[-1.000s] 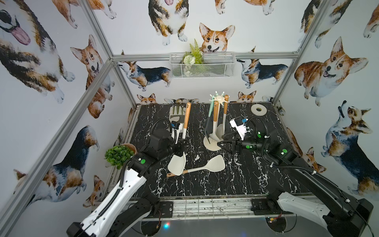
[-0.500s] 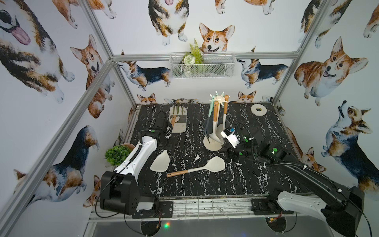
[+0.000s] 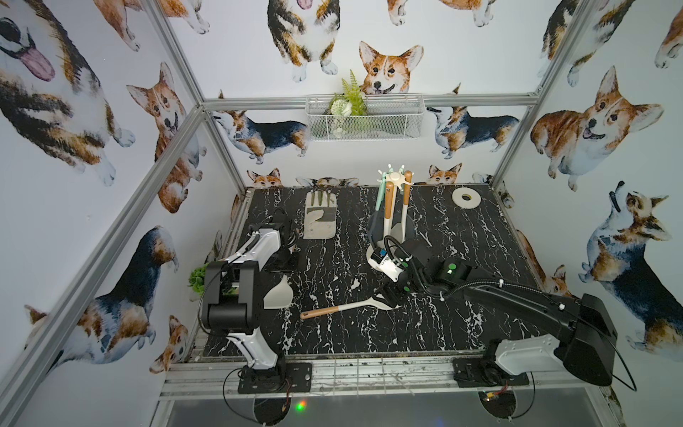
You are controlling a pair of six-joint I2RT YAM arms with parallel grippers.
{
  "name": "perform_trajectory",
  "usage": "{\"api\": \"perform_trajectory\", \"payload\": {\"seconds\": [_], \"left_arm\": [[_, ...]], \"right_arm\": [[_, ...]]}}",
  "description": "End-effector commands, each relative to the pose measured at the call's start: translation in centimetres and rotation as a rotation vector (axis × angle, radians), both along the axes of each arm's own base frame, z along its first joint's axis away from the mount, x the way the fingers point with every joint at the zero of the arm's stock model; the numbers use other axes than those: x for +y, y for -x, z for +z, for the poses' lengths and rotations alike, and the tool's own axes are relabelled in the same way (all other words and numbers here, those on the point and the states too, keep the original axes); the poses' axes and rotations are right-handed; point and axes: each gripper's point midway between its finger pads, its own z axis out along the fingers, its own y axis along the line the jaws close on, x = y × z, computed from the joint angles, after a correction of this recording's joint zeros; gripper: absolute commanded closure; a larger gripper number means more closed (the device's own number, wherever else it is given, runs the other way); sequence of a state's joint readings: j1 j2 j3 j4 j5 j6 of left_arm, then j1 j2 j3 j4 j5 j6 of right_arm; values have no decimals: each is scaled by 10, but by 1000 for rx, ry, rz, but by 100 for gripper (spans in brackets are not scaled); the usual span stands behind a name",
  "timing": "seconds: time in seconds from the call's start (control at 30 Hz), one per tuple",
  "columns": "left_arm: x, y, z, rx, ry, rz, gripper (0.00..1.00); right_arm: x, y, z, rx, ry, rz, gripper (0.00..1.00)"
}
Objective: Take the spatula off the kitchen utensil rack
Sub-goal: Place the spatula at the center of the board.
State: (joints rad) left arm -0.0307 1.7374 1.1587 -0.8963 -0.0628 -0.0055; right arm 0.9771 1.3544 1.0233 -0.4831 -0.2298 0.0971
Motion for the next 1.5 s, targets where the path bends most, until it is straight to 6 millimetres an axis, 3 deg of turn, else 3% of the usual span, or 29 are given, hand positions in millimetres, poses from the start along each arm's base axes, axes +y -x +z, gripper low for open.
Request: {"api": "perform_trajectory", "payload": {"seconds": [0.0,0.2,0.5,0.73,0.97,1.2,1.37,1.47], "left_arm": [[5,9,-10,102,-15,-48,100],[13,20,-29,221,-58,-63,100],[12,26,-33,265,-54,-47,100],[9,26,-33,263,-37,-40,68],[4,23,-27,228,-9,-31,53],[-4,18,-11,154,37,-21,51],[-9,13,7,73,66,-11,51],[-12,10,18,22,80,-8,51]], "right_arm": [[12,2,-8,-9,32,42,30],[33,4,-34,27,136,119,30],[50,3,-65,34,275,218,30],[55,7,-92,44,388,283,30],[59,7,-109,14,478,323,30],[71,-8,-114,-63,500,311,32],[74,-12,-131,-87,558,320,36],[73,-14,-140,-121,589,313,47]]}}
